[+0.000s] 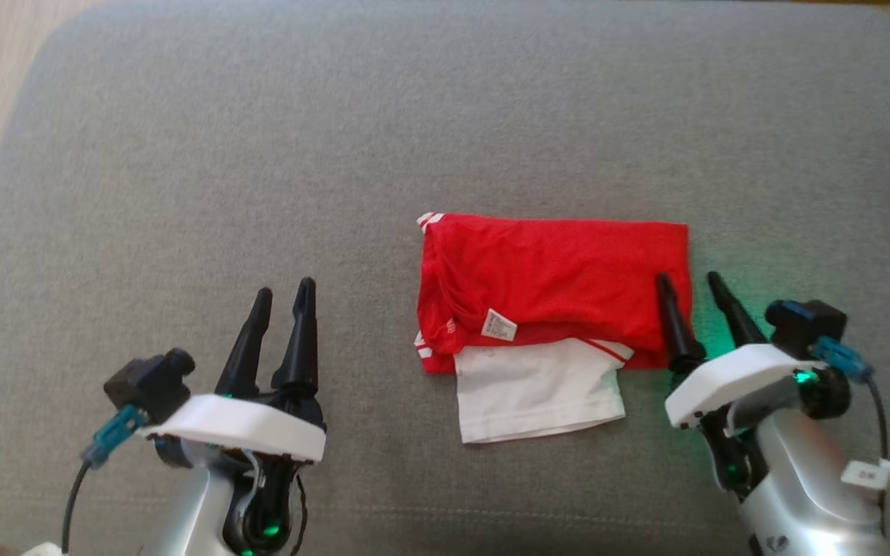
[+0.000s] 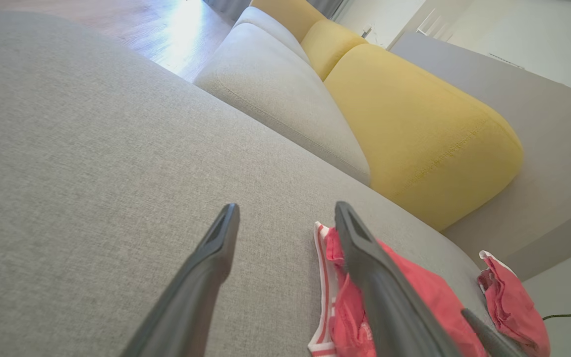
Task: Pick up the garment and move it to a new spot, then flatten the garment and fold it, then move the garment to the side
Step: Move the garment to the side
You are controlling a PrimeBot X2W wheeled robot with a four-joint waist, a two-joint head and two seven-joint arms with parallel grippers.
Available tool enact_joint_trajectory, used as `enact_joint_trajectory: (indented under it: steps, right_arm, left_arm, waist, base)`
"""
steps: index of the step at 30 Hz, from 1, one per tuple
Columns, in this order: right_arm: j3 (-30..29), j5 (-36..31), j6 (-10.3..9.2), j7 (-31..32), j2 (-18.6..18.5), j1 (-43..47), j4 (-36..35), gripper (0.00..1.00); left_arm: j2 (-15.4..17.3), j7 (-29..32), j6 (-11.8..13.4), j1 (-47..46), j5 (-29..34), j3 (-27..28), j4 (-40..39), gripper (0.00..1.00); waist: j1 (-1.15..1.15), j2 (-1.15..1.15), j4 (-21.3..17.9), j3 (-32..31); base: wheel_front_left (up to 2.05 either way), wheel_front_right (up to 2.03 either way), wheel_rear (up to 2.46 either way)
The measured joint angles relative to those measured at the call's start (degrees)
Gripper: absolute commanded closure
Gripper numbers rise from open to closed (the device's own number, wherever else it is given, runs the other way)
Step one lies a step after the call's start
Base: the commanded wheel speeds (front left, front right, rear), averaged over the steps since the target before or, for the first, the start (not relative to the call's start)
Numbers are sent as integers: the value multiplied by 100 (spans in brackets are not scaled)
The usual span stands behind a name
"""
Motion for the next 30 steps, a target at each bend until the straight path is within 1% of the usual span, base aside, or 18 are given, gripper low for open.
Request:
enact_joint_trajectory:
  steps: [4, 5, 6, 7, 9, 11, 16, 23, 26, 30]
  right_arm:
    - [267, 294, 0, 152, 7, -147, 339, 0]
    - [331, 311, 0, 155, 4, -170, 413, 21]
    - [375, 334, 0, 153, -4, -202, 465, 70]
    - [398, 341, 0, 149, -22, -263, 539, 100]
    - [487, 328, 0, 142, -45, -399, 670, 100]
    - [613, 276, 0, -32, -54, -507, 791, 100]
    - [828, -149, 0, -264, -260, -656, 801, 100]
    - [973, -688, 0, -320, -855, -1172, 450, 100]
    - [964, -689, 0, -300, -1155, -1437, 321, 100]
    - [935, -615, 0, -119, -1481, -1891, 145, 100]
  left_arm:
    - [-2, 0, 1, -64, 0, -16, 2, 0]
    - [-2, 0, 2, -64, 0, -19, 3, 0]
    - [-1, 1, 3, -64, 0, -18, 4, 0]
    - [-1, 0, 20, -68, 1, -20, 8, 0]
    - [-1, 1, 25, -88, 90, -40, 37, 0]
    - [-1, 0, 44, -154, 120, -56, 37, 0]
    - [-2, 0, 44, -173, 191, -58, 22, 0]
    - [0, 0, 40, -248, 342, -100, -63, 0]
    - [-1, 0, 33, -450, 437, -218, -60, 0]
    - [-2, 0, -9, -670, 577, -305, -62, 0]
  waist:
    - [0, 0, 94, 151]
    - [0, 0, 109, 177]
    - [0, 0, 121, 199]
    - [0, 0, 129, 217]
    - [0, 0, 122, 233]
    - [0, 0, 58, 235]
    - [0, 0, -148, 209]
    - [0, 0, -629, 246]
    - [0, 0, -861, 318]
    - [0, 0, -1188, 452]
  base:
    - [0, 0, 0]
    - [0, 0, 0]
    - [0, 0, 0]
    - [0, 0, 0]
    - [0, 0, 0]
    - [0, 0, 0]
    - [0, 0, 0]
    - [0, 0, 0]
    - [0, 0, 0]
    - [0, 0, 0]
